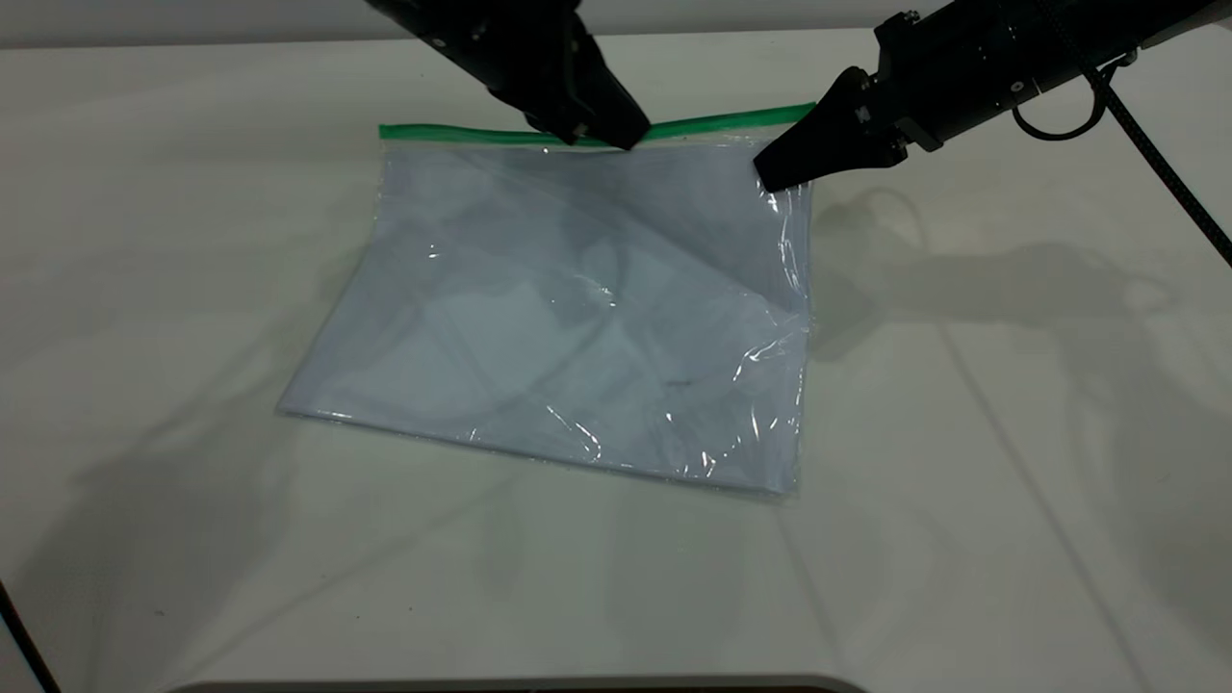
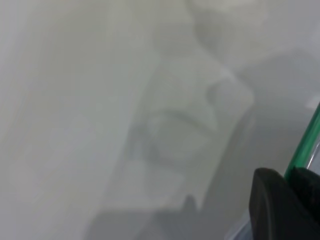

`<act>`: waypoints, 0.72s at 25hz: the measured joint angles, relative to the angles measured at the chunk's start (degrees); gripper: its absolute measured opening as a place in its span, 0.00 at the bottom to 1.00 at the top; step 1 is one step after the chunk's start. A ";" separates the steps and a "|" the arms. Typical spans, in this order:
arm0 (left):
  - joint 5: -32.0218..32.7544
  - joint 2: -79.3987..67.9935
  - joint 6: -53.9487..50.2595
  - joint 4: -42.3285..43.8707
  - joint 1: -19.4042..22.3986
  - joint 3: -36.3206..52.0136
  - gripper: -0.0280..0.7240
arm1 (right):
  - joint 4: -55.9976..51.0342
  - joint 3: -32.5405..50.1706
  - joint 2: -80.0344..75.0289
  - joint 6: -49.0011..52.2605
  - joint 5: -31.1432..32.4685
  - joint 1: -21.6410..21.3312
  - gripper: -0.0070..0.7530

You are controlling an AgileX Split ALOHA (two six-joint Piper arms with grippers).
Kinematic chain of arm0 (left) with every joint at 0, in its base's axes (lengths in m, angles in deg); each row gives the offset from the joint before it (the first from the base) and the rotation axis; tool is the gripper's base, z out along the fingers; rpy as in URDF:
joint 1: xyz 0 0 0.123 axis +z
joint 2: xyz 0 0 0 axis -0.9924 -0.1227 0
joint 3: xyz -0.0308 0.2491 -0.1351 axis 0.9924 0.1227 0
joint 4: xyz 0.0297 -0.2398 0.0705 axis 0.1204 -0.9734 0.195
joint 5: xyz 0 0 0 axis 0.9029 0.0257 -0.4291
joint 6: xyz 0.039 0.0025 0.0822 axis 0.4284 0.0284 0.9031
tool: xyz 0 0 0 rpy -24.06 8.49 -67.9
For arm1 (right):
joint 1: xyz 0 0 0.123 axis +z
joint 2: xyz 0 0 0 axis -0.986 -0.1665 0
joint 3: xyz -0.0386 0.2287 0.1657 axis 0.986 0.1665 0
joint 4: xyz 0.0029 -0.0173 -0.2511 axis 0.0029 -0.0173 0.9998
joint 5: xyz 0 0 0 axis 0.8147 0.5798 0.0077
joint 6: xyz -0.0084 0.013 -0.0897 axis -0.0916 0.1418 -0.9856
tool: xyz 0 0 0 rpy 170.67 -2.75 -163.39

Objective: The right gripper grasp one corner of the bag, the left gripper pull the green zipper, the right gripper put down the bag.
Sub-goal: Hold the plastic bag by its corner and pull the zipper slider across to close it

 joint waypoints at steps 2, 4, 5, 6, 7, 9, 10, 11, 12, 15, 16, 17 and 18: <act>0.23 -0.06 0.05 0.00 0.93 0.00 0.14 | -0.30 0.00 0.00 -0.06 -0.05 0.00 0.06; 0.44 -0.19 0.06 0.17 1.86 0.00 0.14 | -0.43 0.00 0.00 -0.12 -0.18 0.00 0.06; 0.52 -0.26 0.06 0.18 2.37 0.00 0.14 | -0.60 0.00 0.00 -0.12 -0.44 0.00 0.06; 0.67 -0.32 0.11 0.18 2.81 0.00 0.14 | -0.71 0.00 0.00 -0.12 -0.64 0.00 0.06; 0.77 -0.35 0.11 0.23 3.24 0.00 0.14 | -0.71 0.00 0.00 -0.12 -0.83 0.00 0.06; 1.08 -0.35 0.11 0.51 4.11 0.00 0.14 | -0.84 0.00 0.00 -0.19 -1.12 0.00 0.06; 1.52 -0.35 0.11 0.63 4.58 0.00 0.14 | -0.84 0.00 0.00 -0.19 -1.20 0.00 0.06; 1.74 -0.35 0.11 0.72 4.95 0.05 0.14 | -0.91 0.00 0.00 -0.19 -1.25 0.00 0.06; 1.75 -0.35 0.11 1.16 5.34 0.10 0.14 | -0.91 0.00 0.00 -0.19 -1.33 0.00 0.06; 1.69 -0.35 -1.05 3.92 6.40 0.10 0.15 | -0.82 0.00 0.00 -0.19 -1.57 0.00 0.06; 1.39 -0.35 -2.00 5.31 6.89 0.10 0.15 | -0.71 0.00 0.00 -0.19 -1.77 -0.17 0.06; 0.69 -0.39 -3.08 7.16 7.45 0.10 0.15 | -0.33 0.00 0.00 -0.19 -2.20 -0.25 0.06; 0.06 -0.39 -4.01 8.73 8.08 0.17 0.15 | 0.20 0.00 0.00 -0.19 -2.52 -0.48 0.06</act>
